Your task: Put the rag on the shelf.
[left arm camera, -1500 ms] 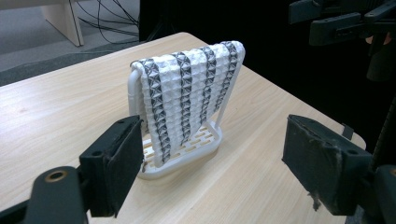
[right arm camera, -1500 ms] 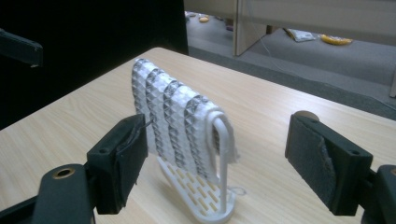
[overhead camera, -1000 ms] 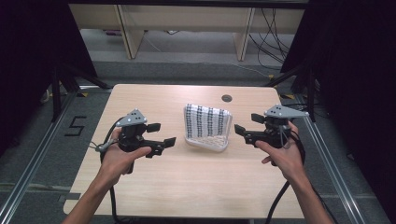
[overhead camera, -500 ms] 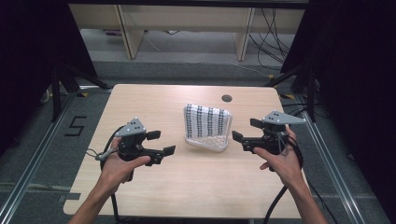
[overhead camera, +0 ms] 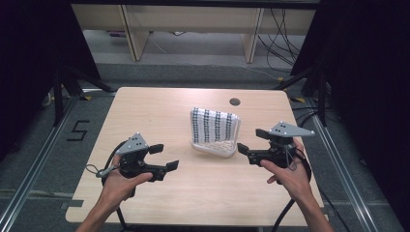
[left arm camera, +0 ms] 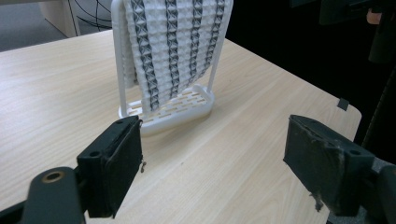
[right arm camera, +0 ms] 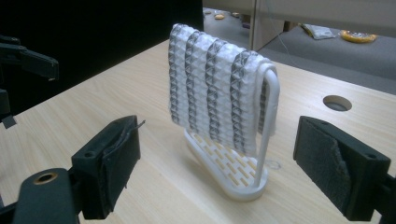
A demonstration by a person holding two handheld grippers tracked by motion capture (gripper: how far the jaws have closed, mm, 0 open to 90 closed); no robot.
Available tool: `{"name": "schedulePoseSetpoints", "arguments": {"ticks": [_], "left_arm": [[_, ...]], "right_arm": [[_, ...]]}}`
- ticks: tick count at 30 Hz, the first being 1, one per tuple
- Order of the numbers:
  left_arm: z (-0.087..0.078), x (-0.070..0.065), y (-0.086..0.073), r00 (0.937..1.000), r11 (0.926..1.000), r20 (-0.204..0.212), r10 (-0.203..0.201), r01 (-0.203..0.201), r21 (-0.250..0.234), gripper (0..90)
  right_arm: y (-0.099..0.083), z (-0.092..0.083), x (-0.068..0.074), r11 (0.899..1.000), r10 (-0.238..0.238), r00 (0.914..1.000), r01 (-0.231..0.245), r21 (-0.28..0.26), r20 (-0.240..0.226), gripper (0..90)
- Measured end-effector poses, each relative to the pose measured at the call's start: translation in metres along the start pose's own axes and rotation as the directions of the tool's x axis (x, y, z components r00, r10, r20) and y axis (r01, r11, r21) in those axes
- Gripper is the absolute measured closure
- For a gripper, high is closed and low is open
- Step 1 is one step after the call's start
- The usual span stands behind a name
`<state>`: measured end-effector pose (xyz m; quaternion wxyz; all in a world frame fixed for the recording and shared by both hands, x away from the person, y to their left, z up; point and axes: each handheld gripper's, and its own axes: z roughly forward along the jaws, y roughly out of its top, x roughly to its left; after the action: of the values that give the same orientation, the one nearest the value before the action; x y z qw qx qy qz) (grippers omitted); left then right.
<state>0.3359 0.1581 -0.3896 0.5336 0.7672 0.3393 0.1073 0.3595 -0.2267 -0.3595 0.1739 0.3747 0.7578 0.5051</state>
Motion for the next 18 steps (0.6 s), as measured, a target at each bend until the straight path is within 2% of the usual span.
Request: {"name": "schedulePoseSetpoints", "arguments": {"ticks": [1,3,4,6,10,11,13,14,15,16,17,18], "left_arm": [[-0.001,-0.001,-0.003,1.0000,1.0000,-0.008,-0.001,0.001,0.006,18.5],[-0.001,-0.001,-0.005,0.9999,1.0000,-0.011,0.004,-0.004,0.006,18.4],[-0.001,-0.001,-0.007,0.9999,0.9999,-0.013,0.005,-0.005,0.009,18.3],[-0.002,-0.001,-0.011,1.0000,1.0000,-0.004,0.003,-0.003,0.007,18.2],[-0.005,-0.003,-0.018,0.9998,0.9999,-0.015,0.014,-0.014,0.005,18.0],[-0.006,-0.003,-0.020,0.9997,0.9998,-0.014,0.019,-0.019,0.000,17.9],[-0.007,-0.003,-0.023,0.9996,0.9997,-0.016,0.023,-0.023,-0.001,17.5],[-0.008,-0.003,-0.026,0.9996,0.9997,-0.017,0.024,-0.024,-0.001,17.5],[-0.009,-0.003,-0.028,0.9997,0.9998,-0.017,0.020,-0.020,-0.005,17.5],[-0.009,-0.003,-0.030,0.9996,0.9998,-0.019,0.019,-0.019,-0.008,17.4],[-0.009,-0.003,-0.033,0.9997,0.9998,-0.016,0.018,-0.018,-0.008,17.4],[-0.010,-0.004,-0.034,0.9997,0.9999,-0.016,0.017,-0.017,-0.002,17.3]], "right_arm": [[-0.001,0.000,0.000,1.000,-0.004,0.9999,0.004,-0.004,0.010,15.8],[-0.005,0.000,0.001,1.000,0.004,1.0000,-0.004,0.012,0.001,15.8],[-0.006,0.000,0.000,1.000,-0.016,0.9998,0.016,0.004,0.008,15.8],[-0.011,-0.001,0.002,1.000,0.012,0.9999,-0.012,0.020,-0.005,15.9],[-0.017,-0.003,0.003,1.000,0.012,0.9998,-0.012,0.028,0.015,15.9],[-0.019,-0.003,0.001,1.000,-0.009,0.9999,0.009,0.014,0.010,15.9],[-0.022,-0.003,0.006,1.000,0.022,0.9997,-0.022,0.012,-0.006,15.9],[-0.023,-0.004,0.005,1.000,-0.013,0.9999,0.013,0.014,0.005,15.9],[-0.025,-0.004,0.007,1.000,-0.014,0.9999,0.014,0.021,-0.005,15.9],[-0.026,-0.004,0.010,1.000,0.012,0.9999,-0.011,0.018,-0.007,15.9],[-0.028,-0.005,0.011,1.000,-0.002,1.0000,0.002,0.028,-0.001,15.9],[-0.030,-0.005,0.013,1.000,-0.006,0.9999,0.006,0.014,-0.013,15.9]]}}
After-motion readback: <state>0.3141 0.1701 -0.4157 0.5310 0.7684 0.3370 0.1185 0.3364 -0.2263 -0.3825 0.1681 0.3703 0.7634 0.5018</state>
